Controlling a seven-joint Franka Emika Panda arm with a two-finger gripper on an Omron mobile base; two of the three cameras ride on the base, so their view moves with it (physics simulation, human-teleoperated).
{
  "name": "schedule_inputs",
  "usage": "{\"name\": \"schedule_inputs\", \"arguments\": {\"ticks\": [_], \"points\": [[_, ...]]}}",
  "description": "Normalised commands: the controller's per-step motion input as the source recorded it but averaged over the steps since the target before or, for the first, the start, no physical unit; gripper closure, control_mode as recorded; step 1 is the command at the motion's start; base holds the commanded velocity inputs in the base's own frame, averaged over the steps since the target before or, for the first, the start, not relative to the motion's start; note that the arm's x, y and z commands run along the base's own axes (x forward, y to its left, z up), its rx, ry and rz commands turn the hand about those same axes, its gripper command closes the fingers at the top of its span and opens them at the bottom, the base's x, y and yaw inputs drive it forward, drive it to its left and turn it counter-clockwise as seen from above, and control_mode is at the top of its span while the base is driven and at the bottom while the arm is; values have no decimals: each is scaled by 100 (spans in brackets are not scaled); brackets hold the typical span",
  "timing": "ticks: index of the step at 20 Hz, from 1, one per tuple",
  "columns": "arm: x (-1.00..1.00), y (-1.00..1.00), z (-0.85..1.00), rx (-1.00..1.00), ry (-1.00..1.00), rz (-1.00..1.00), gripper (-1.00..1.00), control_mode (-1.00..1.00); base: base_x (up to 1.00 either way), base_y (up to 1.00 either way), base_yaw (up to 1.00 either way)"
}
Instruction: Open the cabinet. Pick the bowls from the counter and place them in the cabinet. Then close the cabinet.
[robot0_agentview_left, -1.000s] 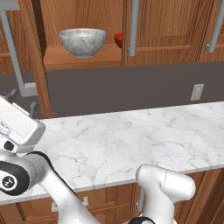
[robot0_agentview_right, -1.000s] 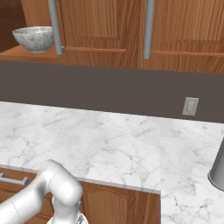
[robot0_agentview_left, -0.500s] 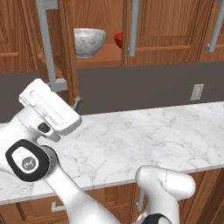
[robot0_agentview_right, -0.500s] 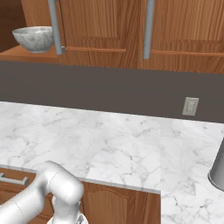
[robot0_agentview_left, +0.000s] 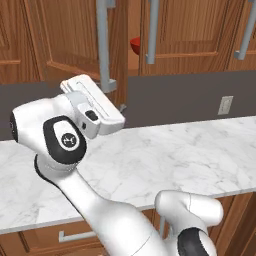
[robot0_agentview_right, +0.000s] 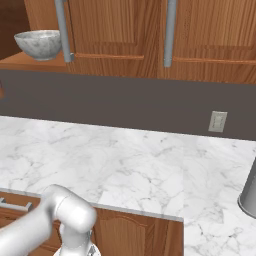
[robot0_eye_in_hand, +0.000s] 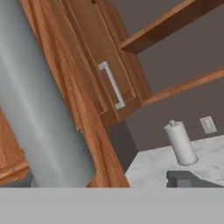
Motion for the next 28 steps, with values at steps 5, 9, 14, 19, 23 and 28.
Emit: {"name": "schedule_inputs", "arguments": {"ticks": [5,9,14,19,23,28], "points": [[76,-100,0,34,9,17,-100,-100,0,0,0],[94,-100,0,29,3,22,-100,-100,0,0,0],[100,-89,0,16,-5,35,-100,-100,0,0,0],[100,-73,0,9,-12,37,-100,-100,0,0,0],[100,-58,0,6,-21,34,-100,-100,0,0,0],[100,-48,0,3,-14,21,-100,-100,0,0,0]]}}
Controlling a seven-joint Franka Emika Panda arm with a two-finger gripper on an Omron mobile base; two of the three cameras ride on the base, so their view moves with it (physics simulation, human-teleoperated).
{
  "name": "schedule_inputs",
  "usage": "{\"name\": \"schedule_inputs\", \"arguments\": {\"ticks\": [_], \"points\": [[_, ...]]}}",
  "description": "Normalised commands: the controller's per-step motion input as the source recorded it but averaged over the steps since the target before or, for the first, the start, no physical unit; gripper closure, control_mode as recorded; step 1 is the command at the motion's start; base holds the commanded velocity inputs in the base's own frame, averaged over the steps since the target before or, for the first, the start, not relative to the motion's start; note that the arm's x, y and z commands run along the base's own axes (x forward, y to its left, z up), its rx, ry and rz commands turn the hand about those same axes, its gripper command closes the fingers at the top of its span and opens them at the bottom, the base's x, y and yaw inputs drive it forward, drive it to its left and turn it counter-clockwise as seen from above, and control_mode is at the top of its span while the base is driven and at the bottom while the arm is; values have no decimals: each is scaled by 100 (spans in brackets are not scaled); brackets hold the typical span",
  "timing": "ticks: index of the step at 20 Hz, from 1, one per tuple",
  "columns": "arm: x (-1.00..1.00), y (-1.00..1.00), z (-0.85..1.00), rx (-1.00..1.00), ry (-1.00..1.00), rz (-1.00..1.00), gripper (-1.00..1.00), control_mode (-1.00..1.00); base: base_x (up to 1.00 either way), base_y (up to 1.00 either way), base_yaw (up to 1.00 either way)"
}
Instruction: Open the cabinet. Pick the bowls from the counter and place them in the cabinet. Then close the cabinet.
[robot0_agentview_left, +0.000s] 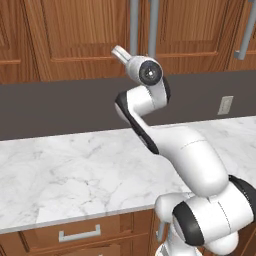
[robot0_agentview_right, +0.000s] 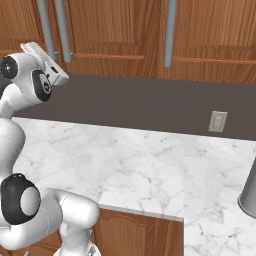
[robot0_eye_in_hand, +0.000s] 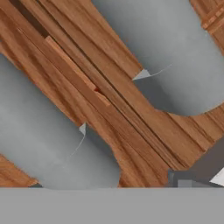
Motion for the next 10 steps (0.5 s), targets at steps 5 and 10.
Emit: {"name": "schedule_inputs", "arguments": {"ticks": [5,10], "points": [[100,-22,44,-1,-3,1,-100,-100,0,0,0],[100,-6,76,-7,0,-3,-100,-100,0,0,0]]}}
